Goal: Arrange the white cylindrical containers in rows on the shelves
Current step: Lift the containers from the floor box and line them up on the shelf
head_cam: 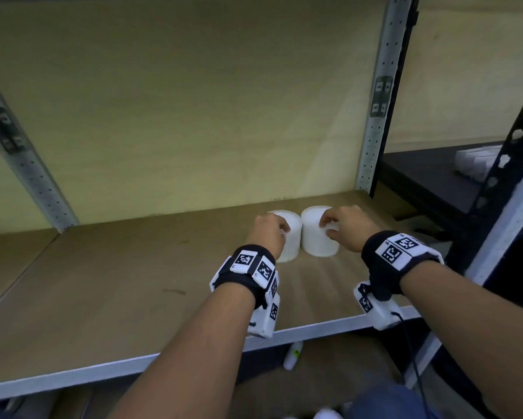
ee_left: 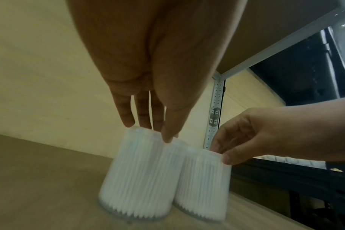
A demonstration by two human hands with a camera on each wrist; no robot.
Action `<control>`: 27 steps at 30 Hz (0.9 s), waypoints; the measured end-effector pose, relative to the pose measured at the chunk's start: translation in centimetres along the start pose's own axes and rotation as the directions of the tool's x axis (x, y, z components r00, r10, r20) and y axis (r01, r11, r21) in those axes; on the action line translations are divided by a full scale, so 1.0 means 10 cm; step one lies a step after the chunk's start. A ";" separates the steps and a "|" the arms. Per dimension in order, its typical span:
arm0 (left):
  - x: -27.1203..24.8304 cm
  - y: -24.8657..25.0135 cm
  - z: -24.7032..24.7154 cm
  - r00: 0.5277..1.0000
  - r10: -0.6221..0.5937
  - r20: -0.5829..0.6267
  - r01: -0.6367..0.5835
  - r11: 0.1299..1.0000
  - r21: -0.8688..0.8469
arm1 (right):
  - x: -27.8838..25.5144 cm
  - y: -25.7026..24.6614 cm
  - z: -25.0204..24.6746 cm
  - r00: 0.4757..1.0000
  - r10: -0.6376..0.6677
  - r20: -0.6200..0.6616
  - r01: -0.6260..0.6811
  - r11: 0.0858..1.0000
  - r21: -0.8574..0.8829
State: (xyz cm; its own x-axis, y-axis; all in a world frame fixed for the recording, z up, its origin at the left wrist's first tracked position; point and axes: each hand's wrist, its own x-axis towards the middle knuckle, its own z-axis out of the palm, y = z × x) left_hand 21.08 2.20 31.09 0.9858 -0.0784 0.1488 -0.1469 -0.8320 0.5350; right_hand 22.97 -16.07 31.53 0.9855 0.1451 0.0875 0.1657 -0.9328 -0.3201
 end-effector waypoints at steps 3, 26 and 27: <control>0.23 -0.03 0.05 1.000 -0.004 0.005 0.004 1.000 -0.011 | 0.22 0.05 -0.01 1.000 0.010 -0.007 -0.010 1.000 -0.017; 1.52 -0.13 0.35 1.000 -0.017 -0.015 0.016 0.998 -0.054 | 1.38 0.35 0.12 0.995 0.040 -0.097 -0.038 0.999 0.023; 1.56 -0.13 0.36 1.000 -0.019 -0.019 0.018 0.998 -0.054 | 1.41 0.36 0.12 0.994 0.038 -0.099 -0.036 0.999 0.020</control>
State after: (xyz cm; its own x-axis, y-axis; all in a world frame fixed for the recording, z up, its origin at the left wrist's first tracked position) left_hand 36.91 0.10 29.72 0.9867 -0.0519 0.1542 -0.1331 -0.8024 0.5817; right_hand 37.50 -16.99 30.51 0.9827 0.0764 0.1684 0.1310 -0.9306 -0.3419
